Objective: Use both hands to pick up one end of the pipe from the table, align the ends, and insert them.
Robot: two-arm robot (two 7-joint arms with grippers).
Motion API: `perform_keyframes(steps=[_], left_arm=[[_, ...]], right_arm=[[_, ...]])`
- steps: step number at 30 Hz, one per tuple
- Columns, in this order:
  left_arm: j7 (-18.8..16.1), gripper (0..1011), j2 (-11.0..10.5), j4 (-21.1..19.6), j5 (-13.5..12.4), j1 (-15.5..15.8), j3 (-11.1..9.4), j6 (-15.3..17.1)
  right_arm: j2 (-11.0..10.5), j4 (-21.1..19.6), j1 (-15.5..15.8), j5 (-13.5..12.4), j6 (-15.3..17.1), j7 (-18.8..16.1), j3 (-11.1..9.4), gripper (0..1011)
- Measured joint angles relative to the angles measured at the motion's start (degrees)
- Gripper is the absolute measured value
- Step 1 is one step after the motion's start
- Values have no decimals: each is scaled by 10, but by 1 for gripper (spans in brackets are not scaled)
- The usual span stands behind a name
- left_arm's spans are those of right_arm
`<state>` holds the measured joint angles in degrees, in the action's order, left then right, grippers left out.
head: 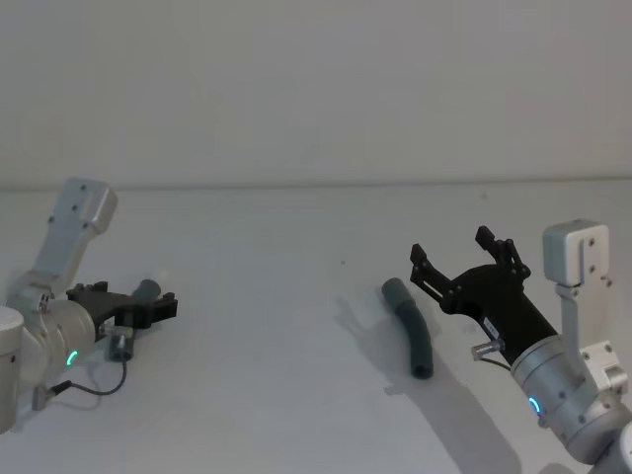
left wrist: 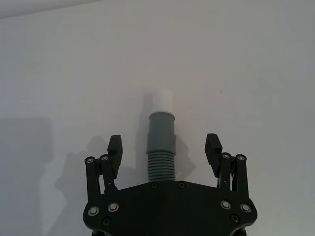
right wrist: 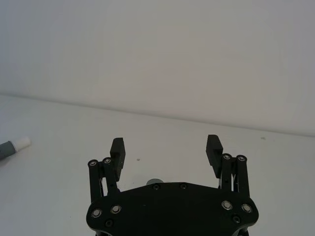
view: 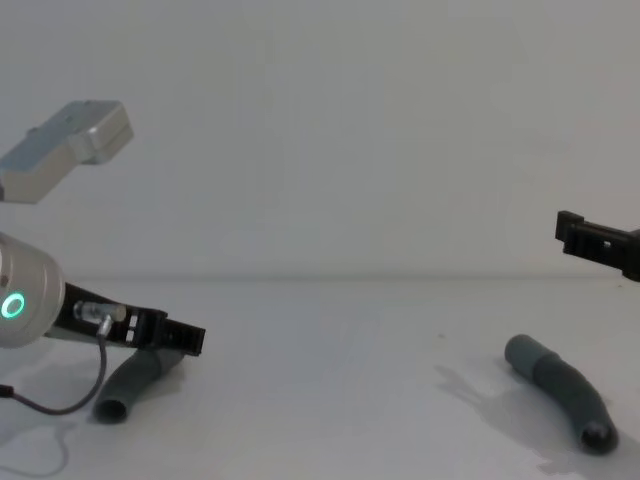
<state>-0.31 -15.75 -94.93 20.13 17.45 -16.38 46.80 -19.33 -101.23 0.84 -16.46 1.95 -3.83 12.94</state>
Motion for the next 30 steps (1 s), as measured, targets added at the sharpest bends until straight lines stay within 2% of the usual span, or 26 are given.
perform_keyframes(steps=[17, 30], left_arm=[[0, 1001, 13, 39, -9, 6, 2, -13], [2, 1001, 20, 55, -14, 6, 8, -36]], right_arm=[[0, 0, 0, 0, 0, 0, 0, 1003], [0, 0, 0, 0, 0, 0, 0, 1003]])
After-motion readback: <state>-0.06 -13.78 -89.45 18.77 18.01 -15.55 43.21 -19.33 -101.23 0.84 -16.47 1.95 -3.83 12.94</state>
